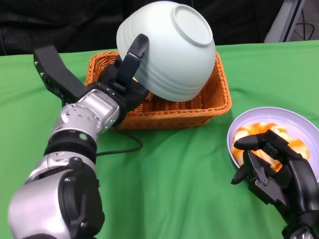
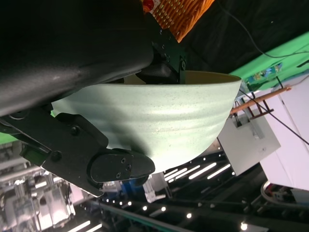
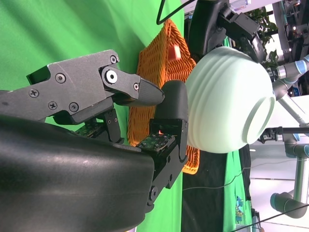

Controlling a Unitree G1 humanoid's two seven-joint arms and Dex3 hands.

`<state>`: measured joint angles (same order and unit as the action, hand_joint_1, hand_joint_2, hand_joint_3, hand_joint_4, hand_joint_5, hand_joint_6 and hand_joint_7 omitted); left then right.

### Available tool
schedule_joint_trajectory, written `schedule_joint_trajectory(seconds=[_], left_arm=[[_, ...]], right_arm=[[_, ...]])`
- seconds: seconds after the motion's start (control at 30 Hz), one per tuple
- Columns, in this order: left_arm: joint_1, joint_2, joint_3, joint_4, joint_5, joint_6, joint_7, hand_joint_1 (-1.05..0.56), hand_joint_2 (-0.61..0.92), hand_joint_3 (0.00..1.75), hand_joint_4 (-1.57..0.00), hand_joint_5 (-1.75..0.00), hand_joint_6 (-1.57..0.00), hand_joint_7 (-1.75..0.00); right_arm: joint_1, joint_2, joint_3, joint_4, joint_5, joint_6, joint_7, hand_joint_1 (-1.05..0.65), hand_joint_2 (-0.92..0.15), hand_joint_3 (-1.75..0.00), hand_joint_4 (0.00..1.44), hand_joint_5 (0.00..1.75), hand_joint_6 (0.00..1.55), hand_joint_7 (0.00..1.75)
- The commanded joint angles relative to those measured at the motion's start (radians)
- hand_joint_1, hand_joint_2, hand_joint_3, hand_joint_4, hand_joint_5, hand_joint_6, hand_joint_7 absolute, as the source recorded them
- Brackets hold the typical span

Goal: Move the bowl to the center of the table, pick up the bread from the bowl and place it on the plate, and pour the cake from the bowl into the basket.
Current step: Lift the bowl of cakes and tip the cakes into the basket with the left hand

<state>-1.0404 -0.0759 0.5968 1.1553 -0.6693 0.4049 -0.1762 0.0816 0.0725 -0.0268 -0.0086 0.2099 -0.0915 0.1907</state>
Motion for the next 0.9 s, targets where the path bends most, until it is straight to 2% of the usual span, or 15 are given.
schedule_joint_trajectory(seconds=[0.03, 0.3, 0.47, 0.57, 0.63, 0.7, 0.9], left_arm=[[-0.035, 0.030, 0.010, 0.021, -0.012, 0.008, -0.057, -0.30, 0.92, 0.56, -0.89, -1.75, -0.62, -1.75], [-0.042, 0.047, 0.019, 0.024, -0.014, 0.050, -0.119, -0.32, 0.92, 0.52, -0.85, -1.75, -0.60, -1.75], [-0.038, 0.046, -0.020, -0.006, 0.017, 0.007, -0.170, -0.29, 0.92, 0.53, -0.85, -1.75, -0.60, -1.74], [-0.027, 0.037, -0.059, -0.045, 0.050, -0.050, -0.183, -0.23, 0.73, 0.87, -0.86, -1.75, -0.64, -1.69], [-0.015, 0.032, -0.089, -0.071, 0.075, -0.088, -0.211, -0.21, 0.68, 0.98, -0.84, -1.75, -0.64, -1.69], [-0.009, 0.030, -0.098, -0.079, 0.081, -0.100, -0.222, -0.20, 0.66, 1.01, -0.84, -1.75, -0.64, -1.69], [0.043, 0.043, -0.215, -0.175, 0.185, -0.261, -0.344, -0.19, 0.72, 1.01, -0.81, -1.75, -0.67, -1.65]], right_arm=[[0.006, -0.007, -0.003, 0.008, -0.001, -0.020, 0.000, -0.12, -0.83, -0.68, 0.65, 1.68, 0.60, 1.38], [0.001, -0.008, -0.002, 0.017, -0.002, -0.030, 0.003, -0.12, -0.83, -0.69, 0.65, 1.68, 0.59, 1.38], [-0.001, -0.005, -0.003, 0.022, -0.012, -0.034, -0.006, -0.12, -0.82, -0.70, 0.65, 1.69, 0.60, 1.38], [-0.002, -0.004, -0.004, 0.022, -0.013, -0.033, -0.006, -0.12, -0.81, -0.70, 0.66, 1.68, 0.61, 1.39], [0.000, -0.005, -0.003, 0.022, -0.015, -0.035, -0.005, -0.11, -0.81, -0.71, 0.65, 1.68, 0.60, 1.39], [0.000, -0.006, -0.002, 0.021, -0.017, -0.036, -0.005, -0.11, -0.81, -0.72, 0.65, 1.68, 0.60, 1.39], [-0.004, -0.006, -0.005, 0.033, -0.015, -0.040, -0.003, -0.11, -0.81, -0.73, 0.66, 1.68, 0.60, 1.39]])
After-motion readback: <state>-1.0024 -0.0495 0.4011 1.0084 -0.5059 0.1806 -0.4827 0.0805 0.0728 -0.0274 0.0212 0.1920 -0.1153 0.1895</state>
